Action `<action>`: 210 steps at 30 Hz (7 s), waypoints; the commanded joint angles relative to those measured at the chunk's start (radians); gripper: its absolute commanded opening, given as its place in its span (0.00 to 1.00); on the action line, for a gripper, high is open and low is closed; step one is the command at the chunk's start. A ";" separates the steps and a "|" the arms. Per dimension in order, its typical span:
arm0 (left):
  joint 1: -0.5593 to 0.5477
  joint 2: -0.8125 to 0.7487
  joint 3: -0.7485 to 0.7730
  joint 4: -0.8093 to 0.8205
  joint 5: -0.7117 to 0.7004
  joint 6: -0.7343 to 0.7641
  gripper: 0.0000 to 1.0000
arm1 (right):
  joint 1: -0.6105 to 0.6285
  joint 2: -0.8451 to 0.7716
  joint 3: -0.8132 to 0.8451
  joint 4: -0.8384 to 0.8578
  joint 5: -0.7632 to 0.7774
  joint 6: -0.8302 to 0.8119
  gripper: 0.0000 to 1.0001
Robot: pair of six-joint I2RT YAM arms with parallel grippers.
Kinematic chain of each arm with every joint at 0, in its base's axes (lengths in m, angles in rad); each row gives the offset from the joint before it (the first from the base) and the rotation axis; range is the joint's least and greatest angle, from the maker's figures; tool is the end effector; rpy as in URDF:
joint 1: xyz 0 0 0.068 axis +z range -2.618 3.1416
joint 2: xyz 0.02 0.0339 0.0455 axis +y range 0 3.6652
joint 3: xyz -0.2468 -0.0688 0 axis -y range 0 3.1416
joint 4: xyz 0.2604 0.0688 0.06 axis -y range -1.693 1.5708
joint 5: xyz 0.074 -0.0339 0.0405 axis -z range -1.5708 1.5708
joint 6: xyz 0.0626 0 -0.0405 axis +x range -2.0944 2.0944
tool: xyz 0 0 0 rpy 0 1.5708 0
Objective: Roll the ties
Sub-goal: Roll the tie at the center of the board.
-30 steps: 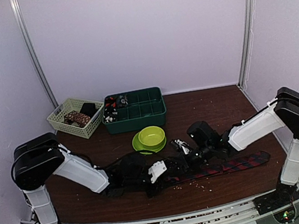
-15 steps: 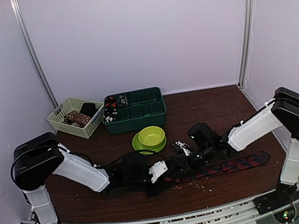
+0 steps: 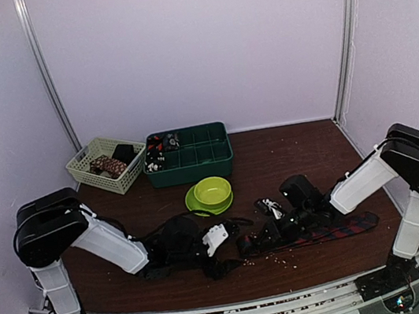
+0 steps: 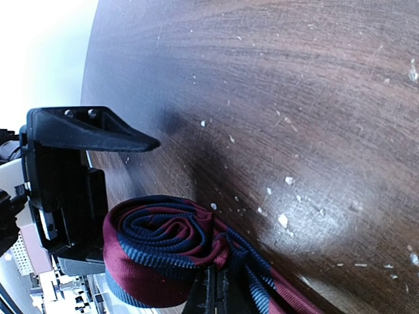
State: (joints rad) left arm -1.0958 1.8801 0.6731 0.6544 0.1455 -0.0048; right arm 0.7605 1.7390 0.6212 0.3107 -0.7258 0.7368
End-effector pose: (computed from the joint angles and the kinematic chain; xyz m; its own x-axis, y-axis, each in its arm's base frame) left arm 0.1564 -0.3239 0.0552 -0.2445 0.4651 -0.8508 0.9352 0.3450 -0.0802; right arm 0.1980 0.2457 0.0617 -0.9574 -0.2172 -0.1901 -0.2765 0.5015 0.8198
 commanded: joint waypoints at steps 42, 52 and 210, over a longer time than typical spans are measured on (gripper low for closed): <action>-0.004 0.187 0.258 -0.422 0.092 0.100 0.24 | -0.005 -0.196 -0.044 -0.004 0.002 0.118 0.41; -0.004 0.188 0.262 -0.433 0.086 0.098 0.24 | 0.062 -0.063 0.034 -0.003 0.047 0.146 0.46; -0.111 0.245 0.162 0.227 -0.107 -0.133 0.82 | 0.071 -0.087 -0.137 -0.291 0.247 -0.080 0.00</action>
State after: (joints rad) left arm -1.1824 2.0872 0.7795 0.8822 0.1287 -0.1158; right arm 0.8139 1.6005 0.5499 0.1917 -0.5980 0.6579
